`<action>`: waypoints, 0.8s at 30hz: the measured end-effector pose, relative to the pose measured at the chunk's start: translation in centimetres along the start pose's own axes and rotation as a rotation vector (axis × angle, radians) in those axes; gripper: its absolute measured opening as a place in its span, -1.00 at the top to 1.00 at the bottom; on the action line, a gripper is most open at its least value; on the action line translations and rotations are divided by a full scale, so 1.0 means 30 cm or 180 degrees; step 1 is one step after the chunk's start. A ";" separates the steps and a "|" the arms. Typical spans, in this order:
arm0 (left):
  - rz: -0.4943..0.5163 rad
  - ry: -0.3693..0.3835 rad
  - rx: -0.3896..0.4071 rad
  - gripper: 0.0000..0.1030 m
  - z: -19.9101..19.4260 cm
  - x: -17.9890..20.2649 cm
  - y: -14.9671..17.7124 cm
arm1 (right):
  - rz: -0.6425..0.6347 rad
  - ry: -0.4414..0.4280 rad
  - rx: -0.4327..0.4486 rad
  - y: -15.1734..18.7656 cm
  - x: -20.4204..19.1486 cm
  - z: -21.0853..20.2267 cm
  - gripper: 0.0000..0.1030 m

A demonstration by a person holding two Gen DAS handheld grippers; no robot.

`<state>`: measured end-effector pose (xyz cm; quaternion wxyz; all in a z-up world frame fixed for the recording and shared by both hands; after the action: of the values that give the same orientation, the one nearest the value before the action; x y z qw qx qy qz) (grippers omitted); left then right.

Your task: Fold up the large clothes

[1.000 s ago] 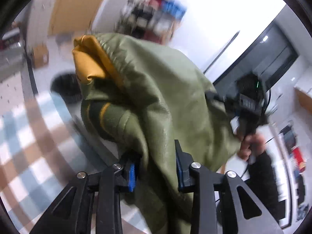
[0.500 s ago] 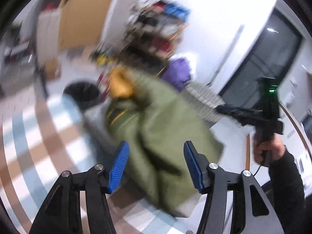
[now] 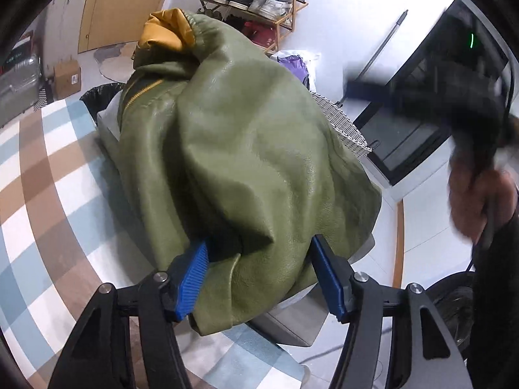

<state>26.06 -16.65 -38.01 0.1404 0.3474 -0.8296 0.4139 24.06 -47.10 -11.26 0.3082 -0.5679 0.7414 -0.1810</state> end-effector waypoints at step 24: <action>-0.0184 0.0398 0.0070 -0.19 0.061 -0.142 -0.024 | -0.0558 0.0891 -0.0581 -0.149 -0.128 0.169 0.19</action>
<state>29.73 -16.42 -40.94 0.2000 0.3463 -0.8042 0.4396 31.33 -44.30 -11.30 0.1321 -0.6253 0.7381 -0.2164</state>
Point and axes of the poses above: each gripper's, at about its wrist camera, not at the fingertips, and z roughly the way its jaws point, x to its right, y to its underside, the point moved 2 cm from there along z, roughly the way its jaws point, and after that the axes turned 8 degrees about y, right-handed, at the moved point
